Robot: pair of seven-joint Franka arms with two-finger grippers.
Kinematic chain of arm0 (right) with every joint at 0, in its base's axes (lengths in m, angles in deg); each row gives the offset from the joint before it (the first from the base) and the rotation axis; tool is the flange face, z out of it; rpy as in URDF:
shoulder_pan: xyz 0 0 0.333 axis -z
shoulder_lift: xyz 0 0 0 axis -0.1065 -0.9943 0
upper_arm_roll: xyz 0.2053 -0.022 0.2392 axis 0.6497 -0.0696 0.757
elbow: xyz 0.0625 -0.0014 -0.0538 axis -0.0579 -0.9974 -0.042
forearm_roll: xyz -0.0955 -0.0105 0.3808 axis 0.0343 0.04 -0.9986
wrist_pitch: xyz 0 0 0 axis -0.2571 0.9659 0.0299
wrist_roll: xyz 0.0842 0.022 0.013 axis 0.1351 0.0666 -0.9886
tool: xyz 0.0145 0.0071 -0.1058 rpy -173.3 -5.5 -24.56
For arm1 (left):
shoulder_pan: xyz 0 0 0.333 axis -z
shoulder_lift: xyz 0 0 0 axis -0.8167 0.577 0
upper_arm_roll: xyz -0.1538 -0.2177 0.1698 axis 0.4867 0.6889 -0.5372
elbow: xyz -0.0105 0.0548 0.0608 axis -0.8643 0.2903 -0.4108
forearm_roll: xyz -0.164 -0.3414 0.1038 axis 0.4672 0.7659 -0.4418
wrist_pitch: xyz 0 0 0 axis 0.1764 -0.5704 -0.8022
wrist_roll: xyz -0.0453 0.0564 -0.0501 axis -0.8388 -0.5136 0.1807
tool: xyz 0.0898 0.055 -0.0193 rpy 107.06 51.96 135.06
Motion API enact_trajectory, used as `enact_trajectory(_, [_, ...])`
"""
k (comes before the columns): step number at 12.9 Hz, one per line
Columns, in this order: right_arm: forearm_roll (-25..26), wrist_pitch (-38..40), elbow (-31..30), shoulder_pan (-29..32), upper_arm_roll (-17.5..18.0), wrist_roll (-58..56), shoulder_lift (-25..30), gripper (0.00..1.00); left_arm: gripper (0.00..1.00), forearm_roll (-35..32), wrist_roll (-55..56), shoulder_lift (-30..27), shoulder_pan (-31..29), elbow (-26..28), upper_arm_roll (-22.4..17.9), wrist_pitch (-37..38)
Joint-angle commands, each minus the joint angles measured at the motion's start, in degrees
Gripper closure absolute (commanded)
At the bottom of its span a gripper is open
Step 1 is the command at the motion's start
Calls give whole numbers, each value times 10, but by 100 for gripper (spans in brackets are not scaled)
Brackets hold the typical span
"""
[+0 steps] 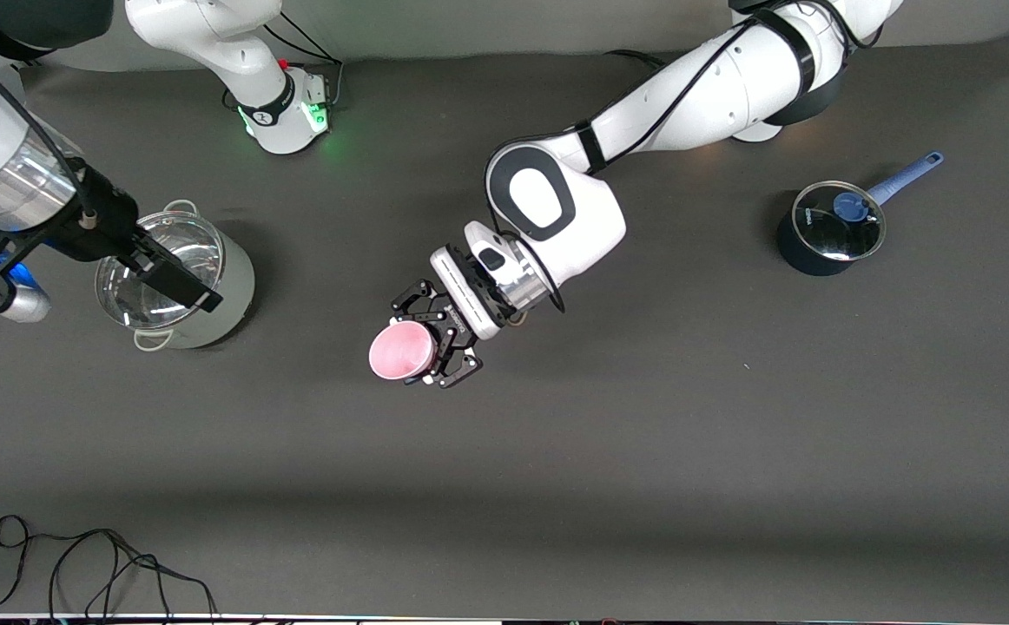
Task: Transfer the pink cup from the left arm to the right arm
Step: 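Carry the pink cup with the left gripper toward the table middle, then reach the right gripper to the pink cup held by the left gripper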
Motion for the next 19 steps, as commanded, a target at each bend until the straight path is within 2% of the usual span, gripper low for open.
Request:
enact_trajectory(1, [-4, 10, 56, -48, -5, 90, -49, 0, 100, 4, 14, -10, 18, -8, -16, -14])
enact_trajectory(6, [0, 2, 116, -95, -6, 178, -114, 0, 100, 4, 14, -10, 22, -9, -17, -14])
enact_trajectory(14, [-2, -25, 116, -103, -5, 181, -178, 0, 100, 4, 14, -10, 22, -8, -18, -15])
enact_trajectory(19, [-1, -24, 113, -117, -4, 182, -187, 0, 100, 4, 14, -10, 23, -9, -18, -24])
